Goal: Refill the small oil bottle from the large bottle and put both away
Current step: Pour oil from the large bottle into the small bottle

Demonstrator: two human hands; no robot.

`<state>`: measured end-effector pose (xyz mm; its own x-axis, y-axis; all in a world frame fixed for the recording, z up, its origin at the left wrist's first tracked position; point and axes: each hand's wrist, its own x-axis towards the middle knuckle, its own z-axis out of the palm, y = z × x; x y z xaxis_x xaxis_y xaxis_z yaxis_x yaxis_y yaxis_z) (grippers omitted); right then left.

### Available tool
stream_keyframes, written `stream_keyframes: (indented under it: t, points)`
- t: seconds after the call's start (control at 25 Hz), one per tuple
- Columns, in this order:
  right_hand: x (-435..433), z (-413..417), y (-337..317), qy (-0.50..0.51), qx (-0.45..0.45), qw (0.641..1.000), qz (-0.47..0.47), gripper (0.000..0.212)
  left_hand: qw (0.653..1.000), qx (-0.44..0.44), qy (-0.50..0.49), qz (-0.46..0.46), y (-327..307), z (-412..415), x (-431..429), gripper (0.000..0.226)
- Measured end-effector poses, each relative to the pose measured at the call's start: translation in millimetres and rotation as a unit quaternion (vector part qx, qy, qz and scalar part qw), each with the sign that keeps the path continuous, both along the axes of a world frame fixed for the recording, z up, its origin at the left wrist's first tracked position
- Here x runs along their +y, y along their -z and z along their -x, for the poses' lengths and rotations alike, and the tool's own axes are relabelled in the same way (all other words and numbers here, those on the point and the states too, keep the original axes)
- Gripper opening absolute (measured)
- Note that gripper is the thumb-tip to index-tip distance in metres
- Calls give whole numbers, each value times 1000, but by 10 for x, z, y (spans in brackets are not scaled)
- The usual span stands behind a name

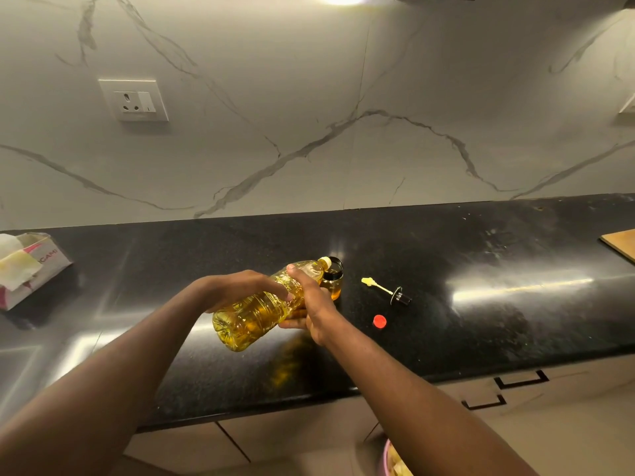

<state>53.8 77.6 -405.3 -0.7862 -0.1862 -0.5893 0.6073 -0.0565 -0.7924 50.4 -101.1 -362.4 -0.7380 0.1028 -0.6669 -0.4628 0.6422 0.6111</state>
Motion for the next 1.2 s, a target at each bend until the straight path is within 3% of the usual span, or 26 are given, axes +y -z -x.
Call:
stream_keyframes:
  t: [0.4,0.68,0.88,1.0,1.2]
  points:
    - [7,14,-3,-2,-3,1000,8,74,1000,2,4,-11,12,15,-10,67]
    - [24,34,41,-4,0,1000,6,83,1000,0,1,-12,53,25,-19,75]
    - [17,49,53,0,-4,1000,10,82,1000,0,3,-15,30,32,-16,63]
    - [23,57,65,2,-6,1000,10,73,1000,-2,3,-13,23,28,-8,72]
    - [29,52,77,3,-2,1000,12,64,1000,-1,1,-17,41,21,-9,69]
